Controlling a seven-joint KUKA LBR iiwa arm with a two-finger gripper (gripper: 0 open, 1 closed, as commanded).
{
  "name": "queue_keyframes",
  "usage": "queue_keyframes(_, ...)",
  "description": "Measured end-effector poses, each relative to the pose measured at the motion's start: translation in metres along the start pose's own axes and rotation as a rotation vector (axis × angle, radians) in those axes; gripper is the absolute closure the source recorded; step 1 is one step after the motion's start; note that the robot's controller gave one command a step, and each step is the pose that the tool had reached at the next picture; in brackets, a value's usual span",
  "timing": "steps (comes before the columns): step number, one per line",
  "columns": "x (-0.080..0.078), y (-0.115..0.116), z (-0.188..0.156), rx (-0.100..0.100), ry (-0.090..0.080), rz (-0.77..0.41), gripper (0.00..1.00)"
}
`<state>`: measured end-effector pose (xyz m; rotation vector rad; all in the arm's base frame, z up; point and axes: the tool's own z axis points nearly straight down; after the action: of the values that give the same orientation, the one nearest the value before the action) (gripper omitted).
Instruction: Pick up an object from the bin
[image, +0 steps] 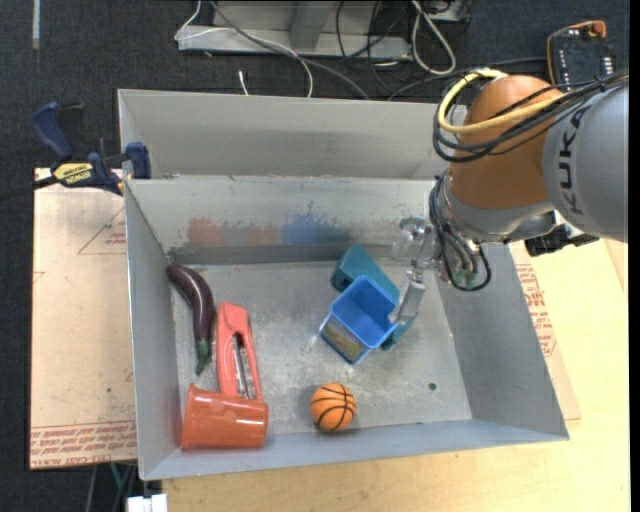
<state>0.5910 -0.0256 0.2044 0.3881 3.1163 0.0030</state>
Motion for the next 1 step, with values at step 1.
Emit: queue_keyframes(1,-0.0468,-0.0202,0.0139,0.001,-0.007,-0.229,0.0)
